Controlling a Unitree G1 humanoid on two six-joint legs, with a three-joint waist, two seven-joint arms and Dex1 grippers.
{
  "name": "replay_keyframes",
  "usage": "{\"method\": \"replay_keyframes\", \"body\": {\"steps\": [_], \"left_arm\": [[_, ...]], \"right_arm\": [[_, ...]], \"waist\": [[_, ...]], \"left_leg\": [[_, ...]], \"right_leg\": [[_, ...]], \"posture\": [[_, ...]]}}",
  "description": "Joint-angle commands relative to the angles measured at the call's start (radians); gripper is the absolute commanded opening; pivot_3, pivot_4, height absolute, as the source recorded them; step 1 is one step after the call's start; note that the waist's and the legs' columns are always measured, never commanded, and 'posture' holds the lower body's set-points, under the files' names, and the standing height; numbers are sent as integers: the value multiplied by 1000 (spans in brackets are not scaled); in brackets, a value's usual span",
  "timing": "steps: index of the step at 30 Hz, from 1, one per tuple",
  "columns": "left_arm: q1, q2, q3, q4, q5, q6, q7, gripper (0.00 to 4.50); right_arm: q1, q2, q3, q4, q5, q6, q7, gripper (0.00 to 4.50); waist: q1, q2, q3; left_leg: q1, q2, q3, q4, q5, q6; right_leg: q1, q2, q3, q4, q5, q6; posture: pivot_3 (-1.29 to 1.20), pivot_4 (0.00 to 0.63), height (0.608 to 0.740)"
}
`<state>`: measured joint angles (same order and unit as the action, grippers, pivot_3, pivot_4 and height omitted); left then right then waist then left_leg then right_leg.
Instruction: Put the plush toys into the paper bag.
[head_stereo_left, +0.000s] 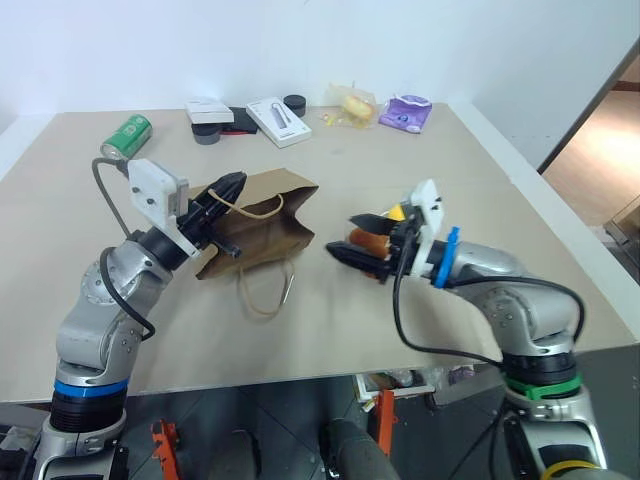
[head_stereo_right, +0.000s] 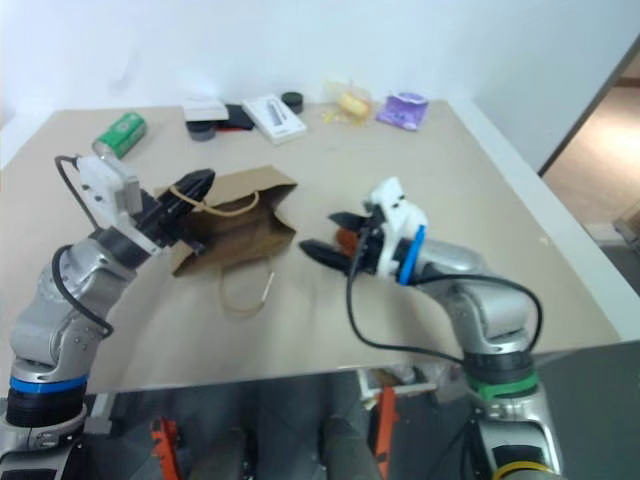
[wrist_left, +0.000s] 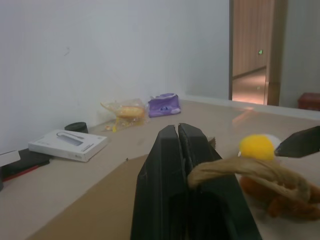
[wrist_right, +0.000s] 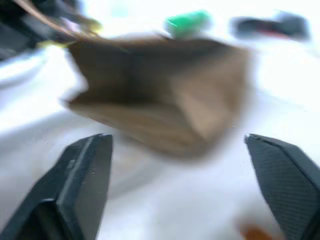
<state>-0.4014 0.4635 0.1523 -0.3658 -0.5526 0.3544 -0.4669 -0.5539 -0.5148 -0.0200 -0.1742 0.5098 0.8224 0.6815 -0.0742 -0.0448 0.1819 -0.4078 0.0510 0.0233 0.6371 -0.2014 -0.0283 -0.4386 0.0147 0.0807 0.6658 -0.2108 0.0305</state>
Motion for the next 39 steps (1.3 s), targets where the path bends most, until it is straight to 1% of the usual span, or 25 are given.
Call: {"method": "replay_keyframes", "body": {"steps": [1,6,7,8,9,10,11,12,13,14,15,16,18,20,23,27,30,35,39], "left_arm": [[-30,-1,29,-22,-31,16,6,0],[-49,-5,35,-19,-50,41,7,0],[-52,-6,36,-18,-52,46,7,0],[-54,-8,39,-18,-59,53,11,0],[-56,-9,42,-17,-63,59,14,0],[-58,-8,47,-15,-66,64,16,0],[-59,-9,53,-12,-72,71,21,0],[-60,-10,57,-10,-75,76,24,0],[-60,-11,61,-10,-80,82,28,0],[-60,-10,62,-9,-82,85,29,0],[-60,-13,66,-9,-91,94,34,0],[-59,-15,68,-8,-96,101,38,0],[-59,-20,74,-7,-107,112,47,0],[-61,-22,75,-4,-108,114,48,0],[-65,-25,68,2,-103,110,47,0],[-71,-29,64,4,-102,111,47,0],[-77,-34,63,1,-106,110,49,0],[-85,-51,60,-20,-119,123,61,0],[-80,-61,55,-39,-133,133,75,0]], "right_arm": [[-15,8,-21,70,-41,53,-95,4441],[-35,59,13,194,-114,95,-203,4441],[-38,68,19,210,-123,92,-210,3954],[-39,77,21,219,-134,88,-220,3784],[-39,82,22,222,-139,86,-223,3346],[-39,81,20,215,-140,88,-223,2753],[-37,78,12,203,-138,80,-217,2309],[-37,75,7,195,-136,75,-212,1659],[-36,74,-1,183,-132,62,-203,1299],[-35,74,-12,170,-124,40,-191,818],[-34,69,-37,104,-73,16,-137,442],[-34,65,-61,43,-22,3,-89,273],[-53,61,-109,-67,102,52,-25,215],[-70,59,-124,-120,181,110,-7,214],[-121,69,-75,-188,252,217,-28,213],[-162,96,-3,-198,257,294,-84,212],[-198,159,68,-145,219,328,-151,211],[-267,254,162,-2,118,278,-203,210],[-348,343,186,169,35,207,-239,210]], "waist": [[-1,0,0],[0,1,0],[0,1,0],[-1,1,0],[-1,1,0],[-1,1,0],[-1,1,0],[-1,1,0],[-1,1,0],[-1,1,0],[-1,1,0],[0,1,1],[-1,2,1],[-1,2,1],[-1,2,1],[-1,2,1],[-1,2,1],[-1,2,1],[-2,2,1]], "left_leg": [[0,0,0,0,0,0],[-1,0,0,-1,0,0],[-1,0,0,-1,0,0],[-1,0,1,-1,0,0],[-1,0,1,-1,0,0],[-1,0,1,-1,0,0],[-1,0,1,-1,0,0],[-1,0,1,-1,0,0],[-1,0,1,-1,0,0],[-1,0,1,-1,0,0],[-1,0,1,0,0,0],[-1,0,1,-1,0,0],[-1,-1,1,-1,0,0],[-1,0,1,-1,0,0],[-1,1,-1,-1,0,0],[-1,0,-1,-1,0,0],[-2,0,0,-1,0,0],[-2,0,0,-1,0,0],[-4,0,0,-1,0,0]], "right_leg": [[0,0,1,0,0,0],[-1,1,1,0,0,0],[-1,1,1,0,0,1],[-1,1,1,0,0,1],[-1,1,2,0,0,1],[-1,1,2,0,0,1],[-1,1,2,0,0,1],[-1,0,2,0,0,1],[-1,0,2,0,0,1],[-1,0,2,0,0,1],[-1,0,2,0,0,1],[-1,0,2,0,0,1],[-1,0,2,0,0,2],[-2,1,2,0,0,2],[-1,1,1,0,0,2],[-1,1,1,0,0,1],[-1,1,2,0,0,1],[-2,1,2,0,0,1],[-3,1,2,-1,0,2]], "posture": [[0,150,740],[0,150,740],[0,150,740],[0,150,740],[0,150,740],[0,150,740],[0,150,740],[0,150,740],[0,150,740],[0,150,740],[0,150,740],[0,150,740],[0,150,740],[0,150,740],[0,150,740],[0,150,740],[0,150,740],[0,150,740],[0,150,740]]}}
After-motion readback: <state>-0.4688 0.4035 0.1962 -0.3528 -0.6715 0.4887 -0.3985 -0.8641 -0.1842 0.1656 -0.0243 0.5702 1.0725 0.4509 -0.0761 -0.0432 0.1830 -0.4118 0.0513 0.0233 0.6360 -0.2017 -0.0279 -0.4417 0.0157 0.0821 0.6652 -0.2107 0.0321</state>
